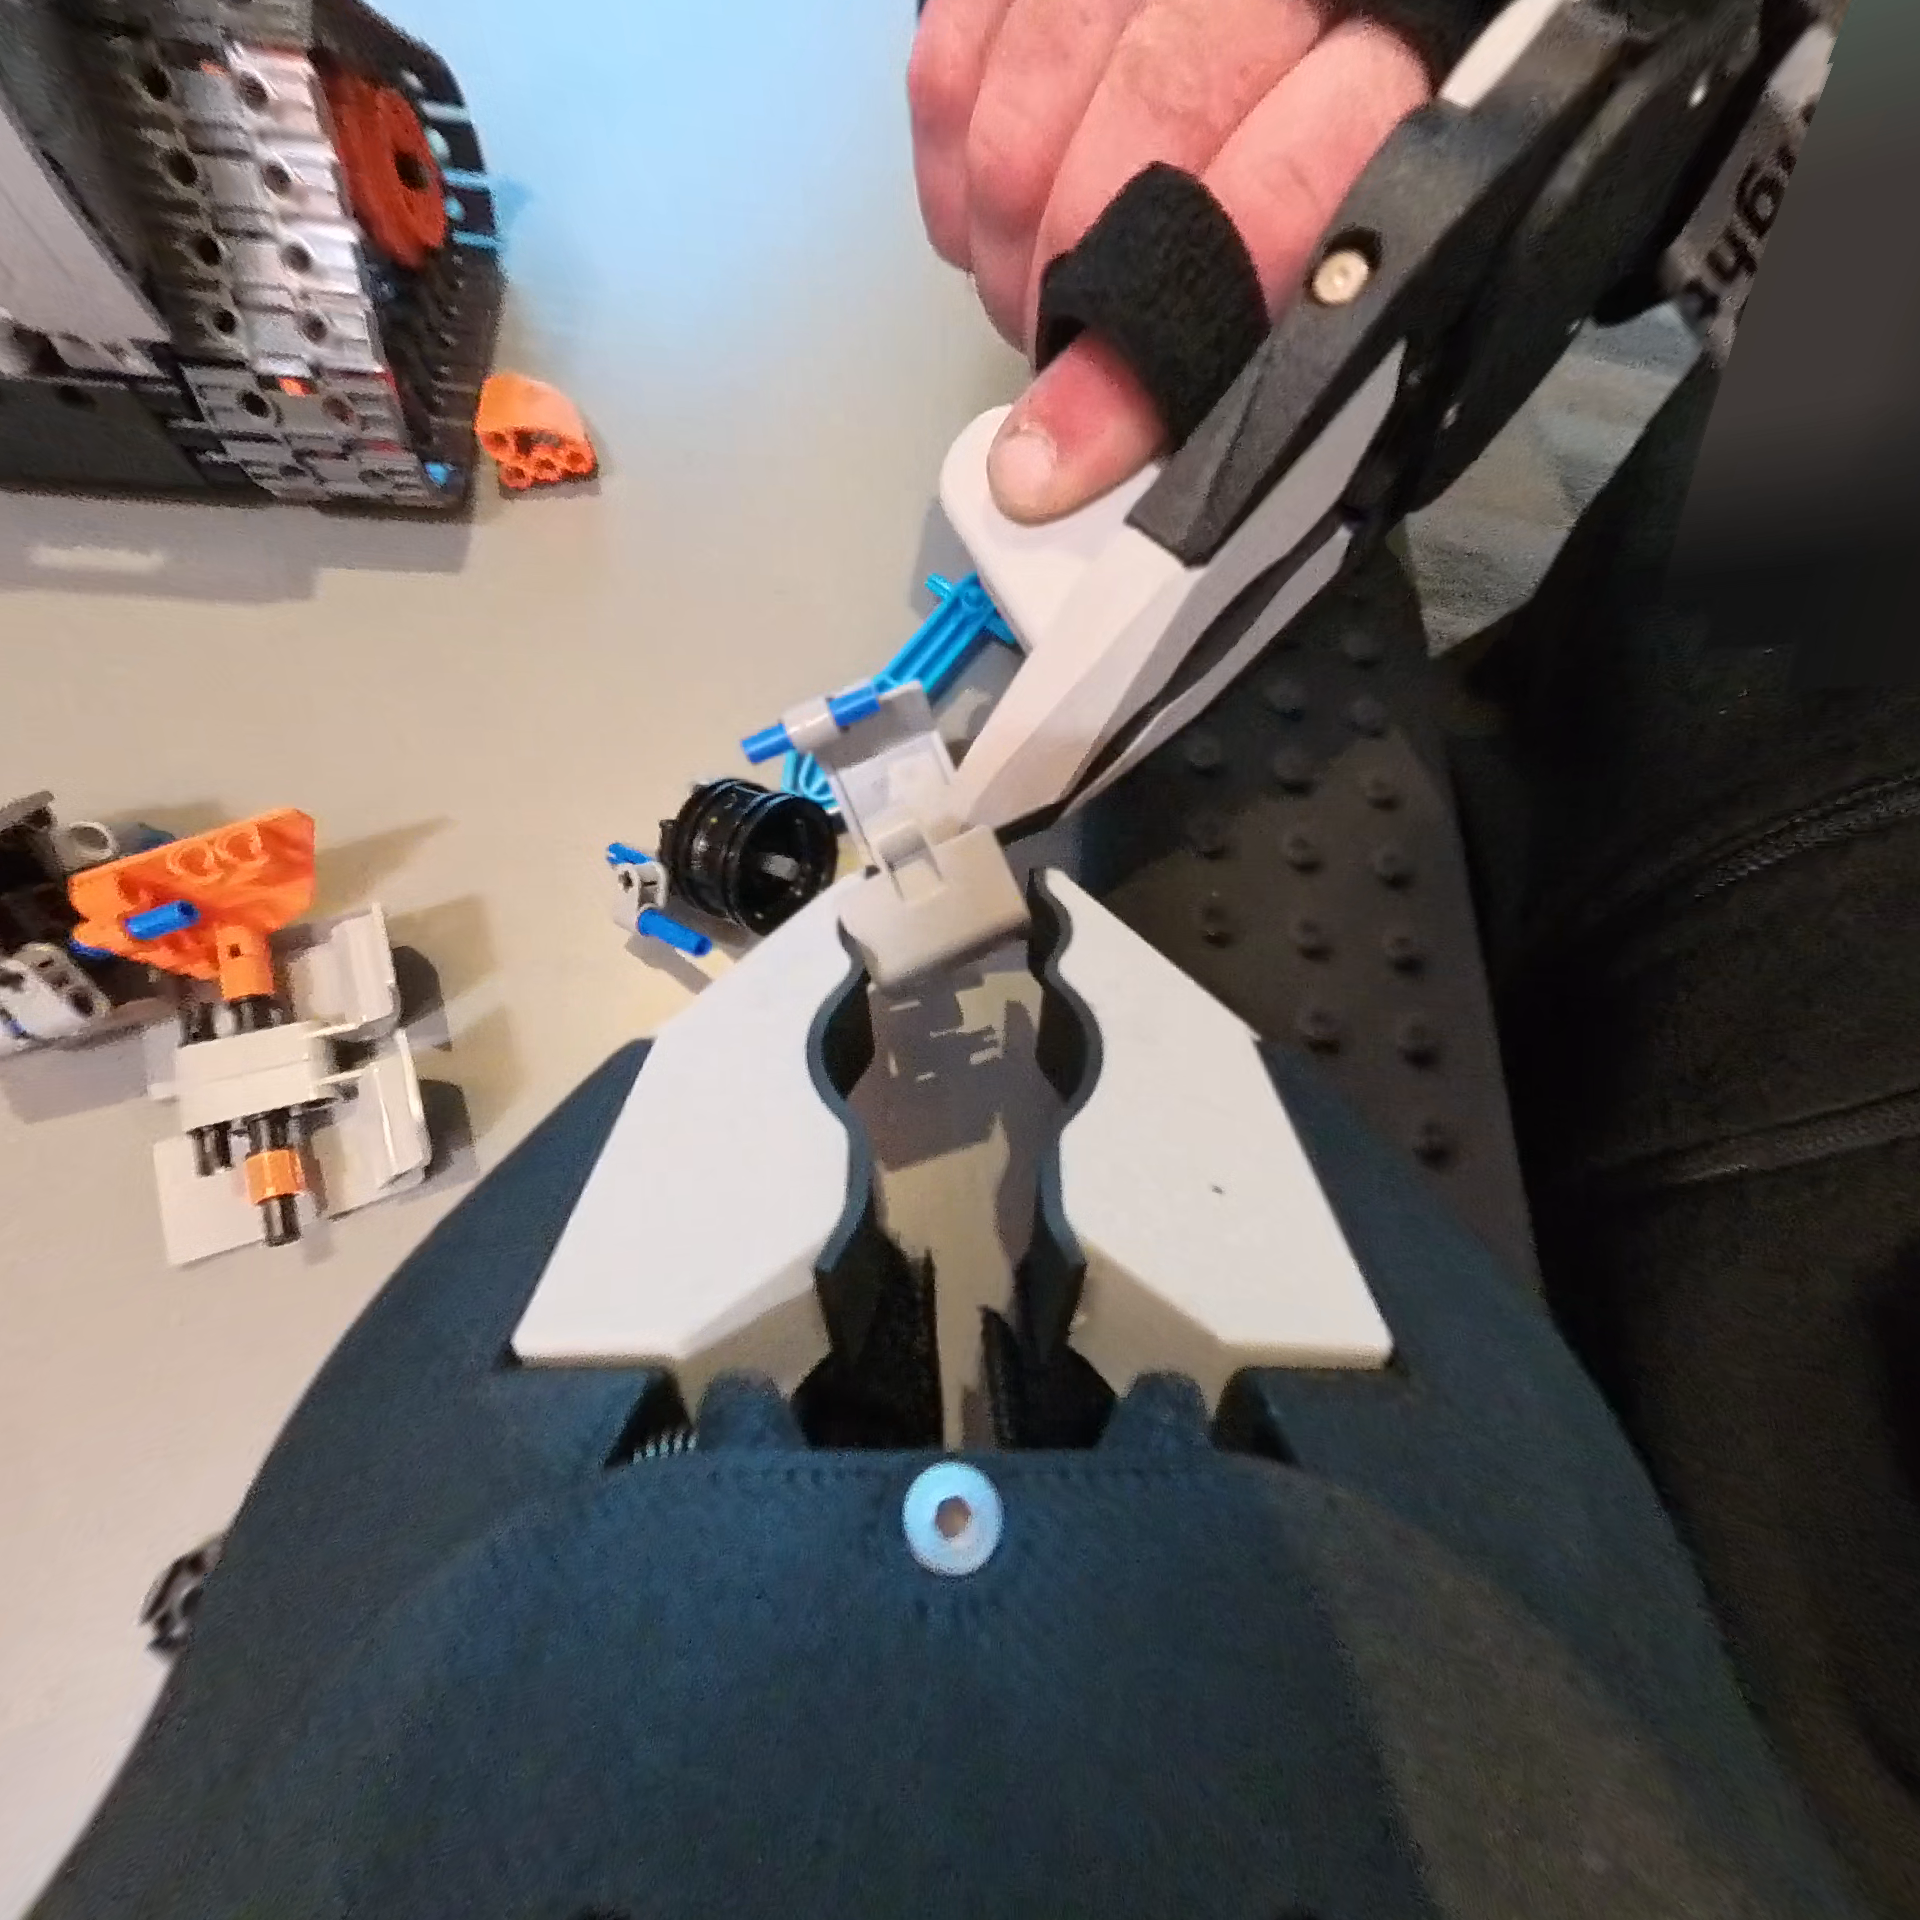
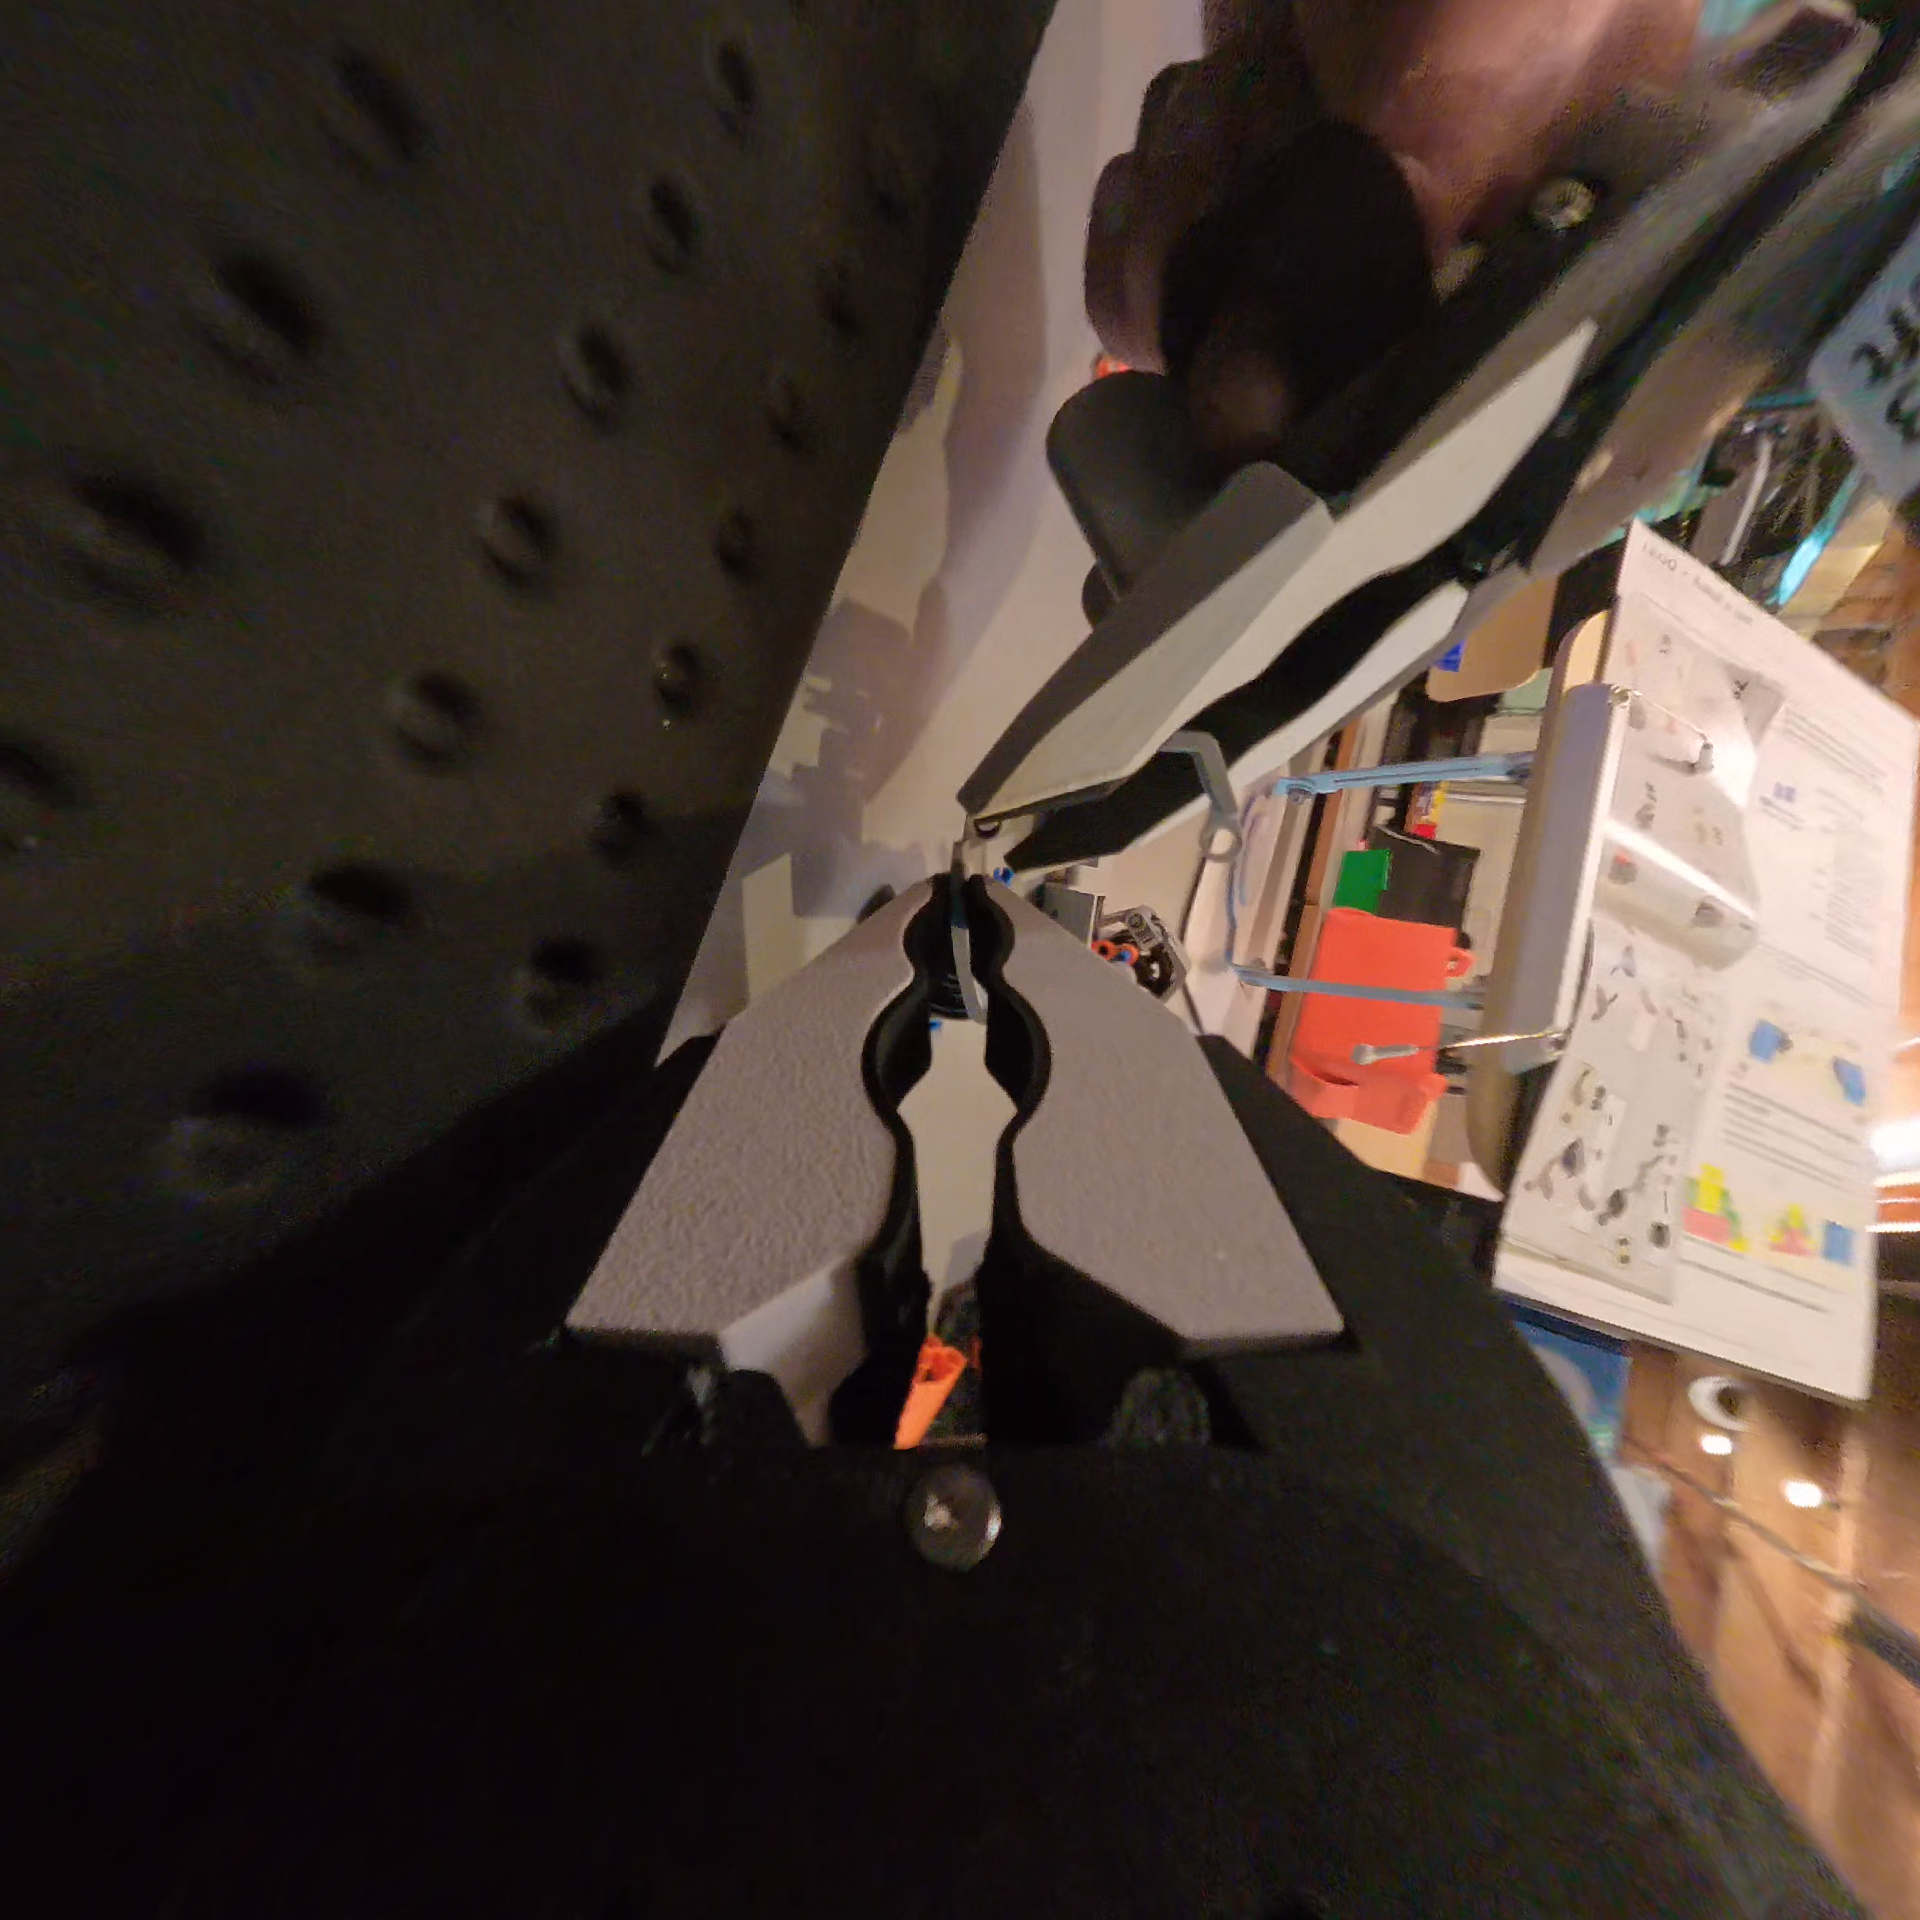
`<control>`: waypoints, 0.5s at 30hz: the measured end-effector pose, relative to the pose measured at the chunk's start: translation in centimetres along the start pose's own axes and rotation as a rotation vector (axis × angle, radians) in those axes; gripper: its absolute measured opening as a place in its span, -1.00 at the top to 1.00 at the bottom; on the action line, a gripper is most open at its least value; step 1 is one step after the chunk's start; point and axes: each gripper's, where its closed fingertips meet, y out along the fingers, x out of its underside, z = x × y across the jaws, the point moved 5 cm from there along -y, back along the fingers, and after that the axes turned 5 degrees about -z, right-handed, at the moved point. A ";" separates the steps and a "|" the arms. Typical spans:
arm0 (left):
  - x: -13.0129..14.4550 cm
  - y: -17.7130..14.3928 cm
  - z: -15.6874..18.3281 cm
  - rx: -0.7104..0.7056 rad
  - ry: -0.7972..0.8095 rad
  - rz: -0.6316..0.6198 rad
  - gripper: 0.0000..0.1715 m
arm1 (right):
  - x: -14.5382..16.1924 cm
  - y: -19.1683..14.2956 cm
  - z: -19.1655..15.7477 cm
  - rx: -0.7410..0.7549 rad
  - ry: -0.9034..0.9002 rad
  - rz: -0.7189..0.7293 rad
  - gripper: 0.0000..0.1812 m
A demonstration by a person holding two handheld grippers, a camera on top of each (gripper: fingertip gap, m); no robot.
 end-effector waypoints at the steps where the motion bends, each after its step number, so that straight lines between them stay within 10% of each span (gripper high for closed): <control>1: 0.1 0.0 -0.3 -0.047 0.012 0.009 0.72 | 0.0 -0.2 0.3 -0.011 0.054 0.033 0.99; 10: -0.7 -0.9 0.8 -0.263 0.350 0.070 0.75 | 3.0 -1.9 5.1 -0.237 0.822 0.370 0.61; 15: -0.5 -0.4 1.4 -0.253 0.425 0.055 0.77 | 3.1 -1.4 4.4 -0.374 0.876 0.431 0.82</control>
